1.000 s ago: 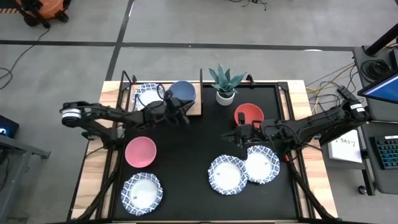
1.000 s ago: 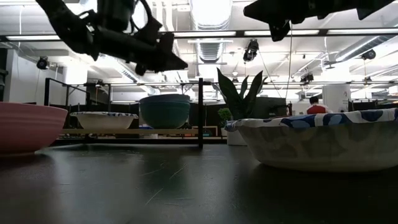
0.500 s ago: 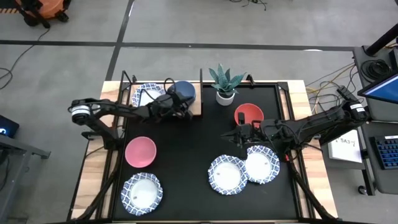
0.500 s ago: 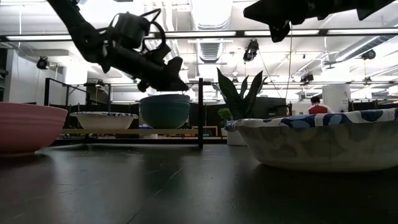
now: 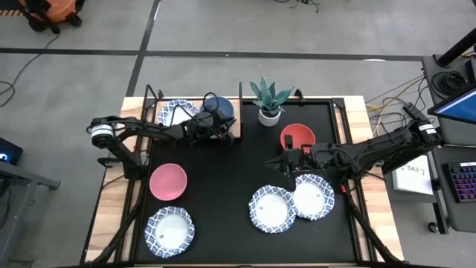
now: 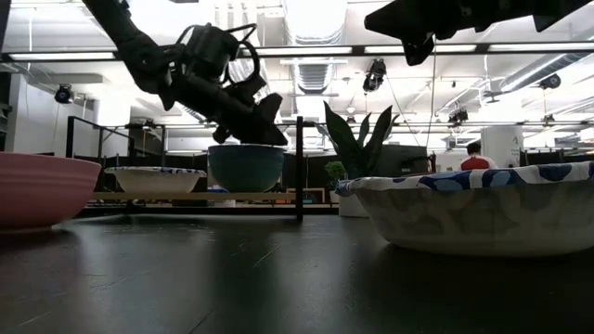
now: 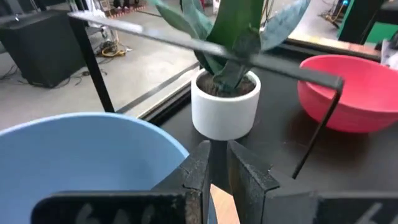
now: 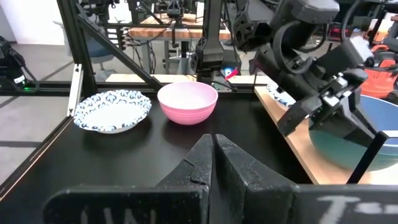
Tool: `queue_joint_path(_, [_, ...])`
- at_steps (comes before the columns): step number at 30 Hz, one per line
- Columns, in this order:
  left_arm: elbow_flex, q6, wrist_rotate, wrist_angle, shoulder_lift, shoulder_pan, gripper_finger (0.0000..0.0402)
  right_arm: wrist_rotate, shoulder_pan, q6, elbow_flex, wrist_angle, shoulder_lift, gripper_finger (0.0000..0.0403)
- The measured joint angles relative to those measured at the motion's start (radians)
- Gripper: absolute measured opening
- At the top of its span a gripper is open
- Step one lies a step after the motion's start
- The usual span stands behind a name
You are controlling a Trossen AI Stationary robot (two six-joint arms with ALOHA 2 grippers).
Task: Place and stack bowls onto a shelf
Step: Stack the blue bowl on top of the green bowl on the shelf, then stack the pink bowl on top of the blue bowl on the shelf
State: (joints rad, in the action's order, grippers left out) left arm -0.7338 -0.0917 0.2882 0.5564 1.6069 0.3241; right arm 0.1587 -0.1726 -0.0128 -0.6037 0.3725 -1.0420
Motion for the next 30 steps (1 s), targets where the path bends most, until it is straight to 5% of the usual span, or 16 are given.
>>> queue_joint_path(10, [-0.005,0.004,-0.008,-0.051,-0.117,-0.007,0.0035,0.0,0.0,-0.015,0.011,-0.002,0.0,0.0009])
queue_joint_path(17, [-0.005,-0.055,-0.021,-0.356,-0.354,-0.082,0.0035,-0.001,-0.001,-0.041,0.033,-0.002,0.0,0.0009])
queue_joint_path(24, [-0.007,-0.313,-0.043,-0.661,-0.54,-0.279,0.0035,-0.009,-0.007,-0.042,0.044,-0.025,0.0,0.0009])
queue_joint_path(30, [-0.013,-0.698,-0.045,-0.891,-0.573,-0.49,0.0035,-0.024,-0.006,-0.04,0.044,-0.04,0.0,0.0009])
